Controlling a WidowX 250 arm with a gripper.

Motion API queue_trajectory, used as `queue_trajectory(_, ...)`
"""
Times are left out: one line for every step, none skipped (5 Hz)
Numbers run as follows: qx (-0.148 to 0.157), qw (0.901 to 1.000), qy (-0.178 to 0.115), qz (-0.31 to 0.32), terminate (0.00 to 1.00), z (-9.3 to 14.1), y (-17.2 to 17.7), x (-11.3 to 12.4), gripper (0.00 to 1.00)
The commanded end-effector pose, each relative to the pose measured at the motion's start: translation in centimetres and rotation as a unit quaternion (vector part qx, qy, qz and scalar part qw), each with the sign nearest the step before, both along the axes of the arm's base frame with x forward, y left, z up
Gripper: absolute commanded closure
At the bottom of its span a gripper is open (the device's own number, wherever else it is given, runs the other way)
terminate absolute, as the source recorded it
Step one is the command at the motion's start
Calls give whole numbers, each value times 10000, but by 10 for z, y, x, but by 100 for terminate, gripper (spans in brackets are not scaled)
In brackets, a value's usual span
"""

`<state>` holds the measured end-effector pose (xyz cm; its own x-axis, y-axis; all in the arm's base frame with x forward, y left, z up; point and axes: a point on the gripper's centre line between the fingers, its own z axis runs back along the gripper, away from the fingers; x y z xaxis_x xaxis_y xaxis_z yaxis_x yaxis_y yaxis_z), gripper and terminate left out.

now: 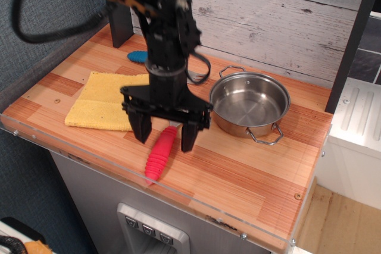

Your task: Pick the spoon up and turn it sideways then set it down

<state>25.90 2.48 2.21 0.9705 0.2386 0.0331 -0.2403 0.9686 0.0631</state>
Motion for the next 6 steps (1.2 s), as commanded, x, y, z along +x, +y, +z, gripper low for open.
queue_trajectory(145, 9994, -311, -90, 0, -10, 1, 4, 0)
queue_trajectory(113, 9995, -290, 33, 0, -14, 3, 3, 0)
queue_trajectory(50, 9992, -376, 142, 0, -16, 3, 2, 100)
queue_trajectory(-71, 9989, -455, 125, 0, -17, 2, 1, 100)
queue_trajectory(-41, 9987, -508, 41, 0, -14, 2, 2, 100)
queue_trajectory(16, 9978, -626, 237, 0, 1, 6, 4, 100)
